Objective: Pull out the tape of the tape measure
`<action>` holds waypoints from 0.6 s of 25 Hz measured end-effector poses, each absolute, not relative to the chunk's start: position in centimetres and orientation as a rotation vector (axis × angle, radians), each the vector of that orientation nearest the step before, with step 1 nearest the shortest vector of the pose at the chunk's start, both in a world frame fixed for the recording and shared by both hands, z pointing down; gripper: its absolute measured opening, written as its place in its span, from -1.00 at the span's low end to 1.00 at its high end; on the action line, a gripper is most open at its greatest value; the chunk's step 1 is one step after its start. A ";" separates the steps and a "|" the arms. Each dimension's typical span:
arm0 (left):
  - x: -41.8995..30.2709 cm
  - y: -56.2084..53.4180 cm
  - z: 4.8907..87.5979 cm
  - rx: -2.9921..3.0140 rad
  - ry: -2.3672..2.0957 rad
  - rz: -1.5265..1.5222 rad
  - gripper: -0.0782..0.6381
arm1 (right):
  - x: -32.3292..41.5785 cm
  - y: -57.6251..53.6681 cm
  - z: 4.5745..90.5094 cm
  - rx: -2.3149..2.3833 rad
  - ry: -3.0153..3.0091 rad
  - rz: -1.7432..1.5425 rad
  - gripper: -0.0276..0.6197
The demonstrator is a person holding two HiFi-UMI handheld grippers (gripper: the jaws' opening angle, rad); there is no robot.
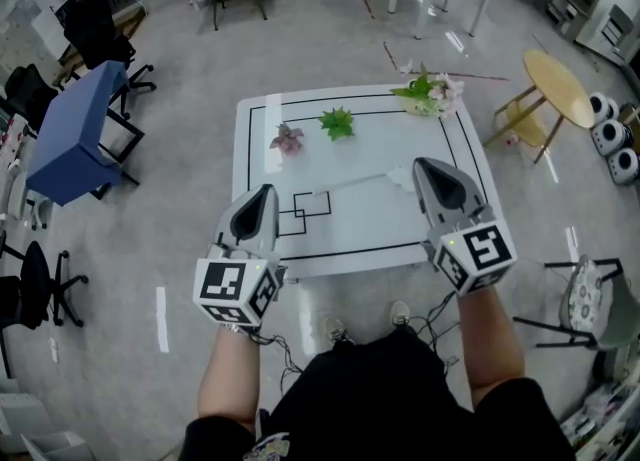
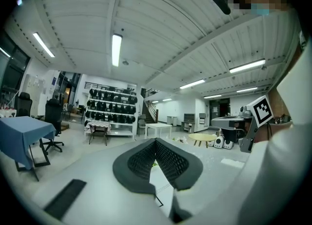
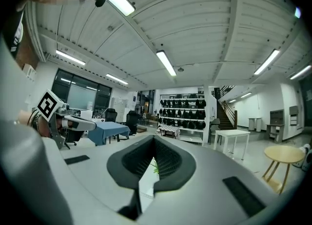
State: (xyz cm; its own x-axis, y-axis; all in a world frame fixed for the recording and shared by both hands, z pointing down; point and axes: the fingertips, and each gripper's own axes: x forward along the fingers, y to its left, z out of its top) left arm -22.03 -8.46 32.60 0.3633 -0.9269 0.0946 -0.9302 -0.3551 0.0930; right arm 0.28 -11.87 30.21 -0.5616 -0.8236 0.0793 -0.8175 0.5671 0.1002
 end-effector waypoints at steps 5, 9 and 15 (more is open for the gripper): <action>-20.7 -5.9 31.5 2.497 -1.736 0.022 -0.77 | 0.9 -10.1 29.2 1.372 -2.714 -0.098 -0.92; -18.6 -3.5 31.2 2.484 -1.771 0.023 -0.77 | 2.0 -8.6 29.6 1.316 -2.735 -0.089 -0.92; -14.4 0.6 32.0 2.395 -1.864 0.055 -0.77 | 5.5 -5.3 31.0 1.218 -2.763 -0.050 -0.92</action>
